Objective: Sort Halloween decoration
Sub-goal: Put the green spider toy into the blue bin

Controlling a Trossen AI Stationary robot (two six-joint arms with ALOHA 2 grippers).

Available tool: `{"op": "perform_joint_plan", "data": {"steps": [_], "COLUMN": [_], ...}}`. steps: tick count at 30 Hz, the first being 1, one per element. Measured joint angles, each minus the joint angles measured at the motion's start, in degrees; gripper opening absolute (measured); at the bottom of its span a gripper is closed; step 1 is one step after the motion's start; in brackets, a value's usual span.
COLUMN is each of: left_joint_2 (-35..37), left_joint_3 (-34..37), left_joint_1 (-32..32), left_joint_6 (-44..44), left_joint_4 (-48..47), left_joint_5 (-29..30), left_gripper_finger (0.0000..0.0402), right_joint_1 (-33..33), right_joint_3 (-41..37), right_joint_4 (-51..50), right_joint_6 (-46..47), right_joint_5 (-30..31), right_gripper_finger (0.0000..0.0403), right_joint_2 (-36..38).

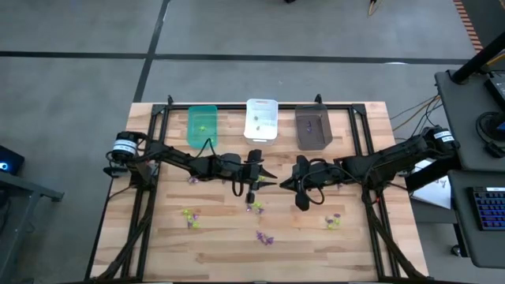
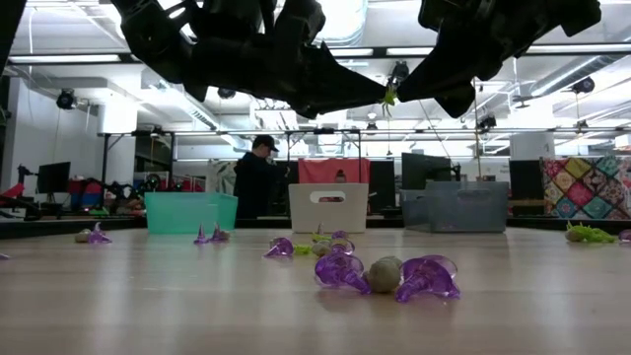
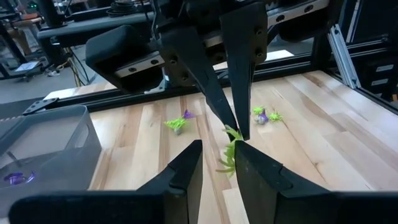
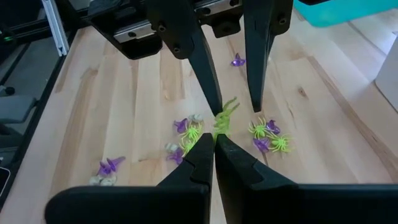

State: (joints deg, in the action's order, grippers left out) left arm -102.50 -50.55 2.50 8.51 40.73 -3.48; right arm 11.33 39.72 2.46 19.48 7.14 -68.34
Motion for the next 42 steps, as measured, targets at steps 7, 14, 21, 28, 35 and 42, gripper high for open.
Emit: {"op": "perform_joint_plan", "data": {"steps": [7,14,21,28,35,42], "left_joint_2": [0.00,0.00,0.00,0.31,0.33,0.35], "left_joint_3": [0.01,0.07,0.07,0.09,0.09,0.09], "left_joint_1": [0.02,0.02,0.02,0.02,0.02,0.02], "left_joint_6": [0.39,0.66,-0.14,-1.51,-2.14,-2.15], "left_joint_4": [0.00,-0.09,-0.26,-2.51,-4.39,-4.37], "left_joint_5": [-0.03,-0.07,-0.11,-0.23,-0.20,-0.18], "left_gripper_finger": [0.0053,0.0006,0.0000,0.0000,0.0000,0.0000], "right_joint_1": [0.00,0.00,0.00,0.00,0.00,0.00], "right_joint_3": [0.00,0.00,0.00,0.00,0.00,0.00], "right_joint_4": [0.00,-0.04,-0.13,-0.46,-0.48,-0.63], "right_joint_6": [-0.02,-0.02,1.24,4.31,4.53,4.55], "right_joint_5": [0.00,0.02,0.35,0.35,0.39,0.39], "right_gripper_finger": [0.0009,0.0009,0.0010,0.0046,0.0099,0.0125], "right_joint_2": [0.00,0.00,0.05,0.28,0.29,0.30]}}
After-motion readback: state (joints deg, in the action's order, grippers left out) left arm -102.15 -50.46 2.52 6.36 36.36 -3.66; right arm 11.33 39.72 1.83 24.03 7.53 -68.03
